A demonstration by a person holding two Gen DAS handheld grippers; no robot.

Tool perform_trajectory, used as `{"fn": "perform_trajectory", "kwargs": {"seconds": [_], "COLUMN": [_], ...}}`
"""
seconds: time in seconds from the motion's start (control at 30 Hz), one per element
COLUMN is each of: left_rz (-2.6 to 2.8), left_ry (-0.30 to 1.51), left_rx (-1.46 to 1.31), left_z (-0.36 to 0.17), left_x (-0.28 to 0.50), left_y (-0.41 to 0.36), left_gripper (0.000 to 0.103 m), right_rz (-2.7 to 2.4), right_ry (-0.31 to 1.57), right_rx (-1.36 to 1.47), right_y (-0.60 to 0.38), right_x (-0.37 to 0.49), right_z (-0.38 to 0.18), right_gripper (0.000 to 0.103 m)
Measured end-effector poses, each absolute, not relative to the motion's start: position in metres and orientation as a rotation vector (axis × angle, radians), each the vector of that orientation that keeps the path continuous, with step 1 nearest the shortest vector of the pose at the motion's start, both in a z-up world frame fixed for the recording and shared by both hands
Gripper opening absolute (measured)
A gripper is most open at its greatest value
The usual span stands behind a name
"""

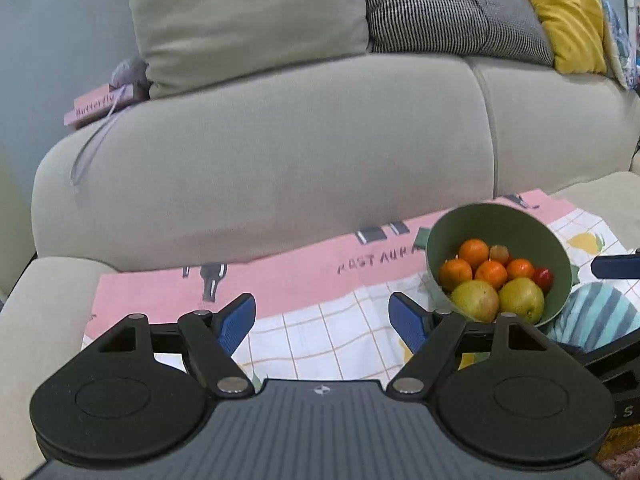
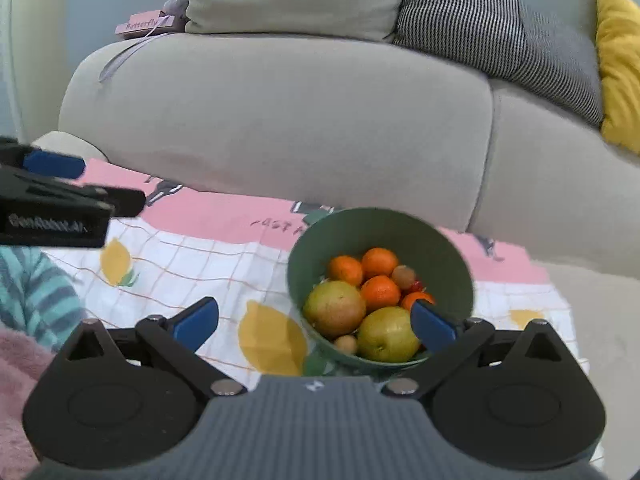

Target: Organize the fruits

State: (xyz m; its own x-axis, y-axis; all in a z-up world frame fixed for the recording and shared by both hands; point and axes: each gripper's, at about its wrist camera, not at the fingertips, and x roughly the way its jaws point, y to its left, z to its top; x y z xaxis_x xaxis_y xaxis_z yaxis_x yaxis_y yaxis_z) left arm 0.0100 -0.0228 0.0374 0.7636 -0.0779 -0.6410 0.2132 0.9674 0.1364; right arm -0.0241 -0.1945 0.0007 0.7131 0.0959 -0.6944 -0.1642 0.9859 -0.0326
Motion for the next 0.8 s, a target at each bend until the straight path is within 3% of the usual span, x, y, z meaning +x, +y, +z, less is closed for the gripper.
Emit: {"fn": "perform_trajectory", "kwargs": {"seconds": [0.8], "left_rz": [-0.158], "left_ry": [0.733], "left_rx": [0.235], "left_z": [0.0323], "left_x": [0.0093], "left_y": [-0.0257], "left_gripper": [0.089], "right_rz": [0.153], "right_ry": [0.763], "right_rx": [-0.07], "right_y": [-0.197], "right_x": [-0.0231], "right_z": [-0.0007], "right_gripper": [0.099]}}
